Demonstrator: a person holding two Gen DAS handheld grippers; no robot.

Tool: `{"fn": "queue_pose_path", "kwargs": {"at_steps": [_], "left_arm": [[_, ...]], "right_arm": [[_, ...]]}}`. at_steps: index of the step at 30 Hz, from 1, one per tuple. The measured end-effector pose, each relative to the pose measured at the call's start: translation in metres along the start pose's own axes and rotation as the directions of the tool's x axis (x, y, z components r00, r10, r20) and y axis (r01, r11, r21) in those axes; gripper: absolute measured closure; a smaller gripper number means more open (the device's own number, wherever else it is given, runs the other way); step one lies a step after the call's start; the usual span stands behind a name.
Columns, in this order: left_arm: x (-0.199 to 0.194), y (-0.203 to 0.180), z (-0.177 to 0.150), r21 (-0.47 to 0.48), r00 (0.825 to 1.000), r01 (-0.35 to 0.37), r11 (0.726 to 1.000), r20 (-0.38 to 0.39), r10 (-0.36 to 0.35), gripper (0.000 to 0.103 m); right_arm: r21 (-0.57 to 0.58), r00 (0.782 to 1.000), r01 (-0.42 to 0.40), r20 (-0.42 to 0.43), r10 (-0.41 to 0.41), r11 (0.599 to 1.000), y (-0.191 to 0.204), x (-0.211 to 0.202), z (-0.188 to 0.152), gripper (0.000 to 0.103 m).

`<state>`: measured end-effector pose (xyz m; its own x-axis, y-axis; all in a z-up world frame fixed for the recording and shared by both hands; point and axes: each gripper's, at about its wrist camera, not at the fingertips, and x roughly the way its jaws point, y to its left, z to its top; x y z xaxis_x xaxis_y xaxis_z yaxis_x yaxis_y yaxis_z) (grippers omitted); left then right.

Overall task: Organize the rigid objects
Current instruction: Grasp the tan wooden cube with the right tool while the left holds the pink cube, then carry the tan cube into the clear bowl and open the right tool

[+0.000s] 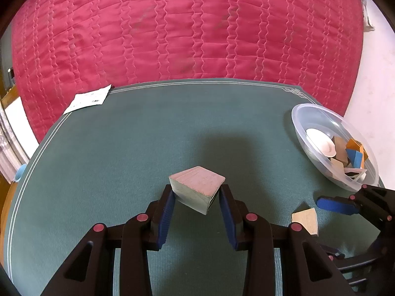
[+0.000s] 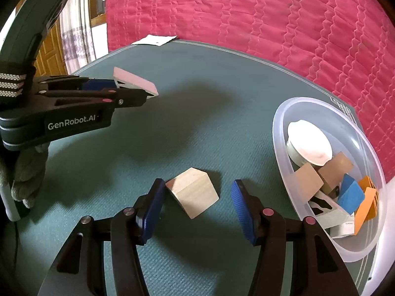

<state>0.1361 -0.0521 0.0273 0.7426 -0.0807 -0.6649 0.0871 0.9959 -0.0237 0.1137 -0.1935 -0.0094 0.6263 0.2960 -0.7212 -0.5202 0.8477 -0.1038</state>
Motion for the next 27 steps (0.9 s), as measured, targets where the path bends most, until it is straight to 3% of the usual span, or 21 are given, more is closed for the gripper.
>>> {"fn": "queue_pose_path", "kwargs": {"at_steps": [4, 10, 15, 23, 27], "left_arm": [[0.0, 0.0, -0.001, -0.003, 1.0, 0.002, 1.0, -0.003, -0.002, 0.064], [-0.001, 0.0, -0.002, 0.0, 1.0, 0.009, 1.0, 0.003, -0.009, 0.064], [-0.002, -0.001, -0.002, -0.006, 1.0, 0.01, 1.0, 0.009, -0.01, 0.064], [-0.004, -0.003, -0.002, -0.002, 1.0, 0.012, 1.0, 0.011, -0.012, 0.064], [-0.005, -0.005, -0.002, -0.001, 1.0, 0.014, 1.0, 0.015, -0.014, 0.064]], "right_arm": [[-0.021, 1.0, -0.019, -0.005, 0.019, 1.0, 0.004, -0.003, 0.0, 0.058], [0.015, 0.999, -0.038, -0.007, 0.038, 0.999, 0.0, -0.006, 0.001, 0.059], [0.075, 0.992, -0.108, 0.078, 0.102, 0.991, -0.008, -0.027, 0.008, 0.059], [0.21, 0.988, -0.094, 0.142, 0.064, 0.973, -0.035, -0.039, 0.011, 0.059], [0.324, 0.98, -0.082, 0.199, 0.017, 0.942, -0.061, -0.052, 0.01, 0.059]]}}
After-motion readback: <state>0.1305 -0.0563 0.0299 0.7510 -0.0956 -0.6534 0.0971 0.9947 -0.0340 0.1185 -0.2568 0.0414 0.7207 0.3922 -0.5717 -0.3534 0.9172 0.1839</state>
